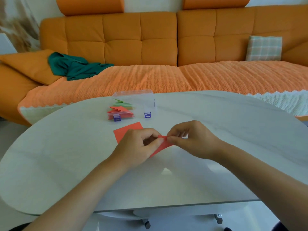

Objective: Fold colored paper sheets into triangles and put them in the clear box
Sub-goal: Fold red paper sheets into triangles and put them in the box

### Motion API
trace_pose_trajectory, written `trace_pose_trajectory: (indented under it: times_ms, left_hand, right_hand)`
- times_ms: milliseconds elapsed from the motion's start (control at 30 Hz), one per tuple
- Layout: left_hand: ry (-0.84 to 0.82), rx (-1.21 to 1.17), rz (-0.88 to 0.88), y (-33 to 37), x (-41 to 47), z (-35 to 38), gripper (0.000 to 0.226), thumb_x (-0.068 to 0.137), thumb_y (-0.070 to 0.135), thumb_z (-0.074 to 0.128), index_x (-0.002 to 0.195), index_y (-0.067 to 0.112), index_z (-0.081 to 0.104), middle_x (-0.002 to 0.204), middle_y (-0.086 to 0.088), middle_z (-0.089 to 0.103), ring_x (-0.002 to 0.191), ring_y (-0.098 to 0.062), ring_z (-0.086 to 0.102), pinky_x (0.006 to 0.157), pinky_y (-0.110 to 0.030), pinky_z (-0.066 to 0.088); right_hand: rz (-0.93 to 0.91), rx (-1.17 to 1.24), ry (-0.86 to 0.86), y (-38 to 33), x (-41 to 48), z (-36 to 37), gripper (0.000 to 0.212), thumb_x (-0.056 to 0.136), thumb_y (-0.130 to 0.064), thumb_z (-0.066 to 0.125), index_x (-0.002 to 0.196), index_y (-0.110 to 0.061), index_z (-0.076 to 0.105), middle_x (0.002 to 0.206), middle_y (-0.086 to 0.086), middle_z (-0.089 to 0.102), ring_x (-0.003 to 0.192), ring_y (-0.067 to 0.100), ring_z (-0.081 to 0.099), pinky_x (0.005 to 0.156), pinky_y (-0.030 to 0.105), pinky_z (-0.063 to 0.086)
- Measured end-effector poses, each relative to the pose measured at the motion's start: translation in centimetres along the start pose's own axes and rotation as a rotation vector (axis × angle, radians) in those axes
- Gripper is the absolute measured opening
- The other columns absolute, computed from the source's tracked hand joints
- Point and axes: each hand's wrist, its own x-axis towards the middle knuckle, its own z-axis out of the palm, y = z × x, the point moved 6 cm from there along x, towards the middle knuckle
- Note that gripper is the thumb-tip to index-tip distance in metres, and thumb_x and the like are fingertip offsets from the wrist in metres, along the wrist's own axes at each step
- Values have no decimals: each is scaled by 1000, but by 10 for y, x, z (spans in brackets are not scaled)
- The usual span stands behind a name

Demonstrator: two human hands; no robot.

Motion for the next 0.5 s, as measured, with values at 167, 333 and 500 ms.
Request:
trace_pose_trajectory:
  times_ms: [167, 333, 500]
  left_hand:
    - [-35, -194, -171, -2, 0, 2, 12, 92, 14, 68, 83, 18, 75, 77, 1, 75, 75, -18, 73, 81, -46, 60]
    - [-29, -200, -231, 1, -2, 2, 20, 96, 13, 63, 80, 14, 76, 74, 1, 76, 71, -17, 75, 80, -45, 61]
    - [3, -166, -190, 5, -3, 2, 18, 91, 10, 68, 77, 17, 78, 72, 6, 76, 71, -11, 74, 76, -33, 61]
  right_hand:
    - [50, 191, 16, -6, -1, -3, 12, 90, -16, 71, 82, -23, 77, 79, -10, 74, 76, 9, 67, 73, 21, 54]
    - [94, 139, 6, -6, -3, 2, 17, 89, -15, 67, 77, -25, 75, 76, -12, 73, 70, 2, 65, 65, 14, 48]
    - [110, 140, 67, -10, -5, 7, 15, 85, -17, 67, 74, -24, 75, 75, -12, 73, 70, 4, 66, 66, 18, 51]
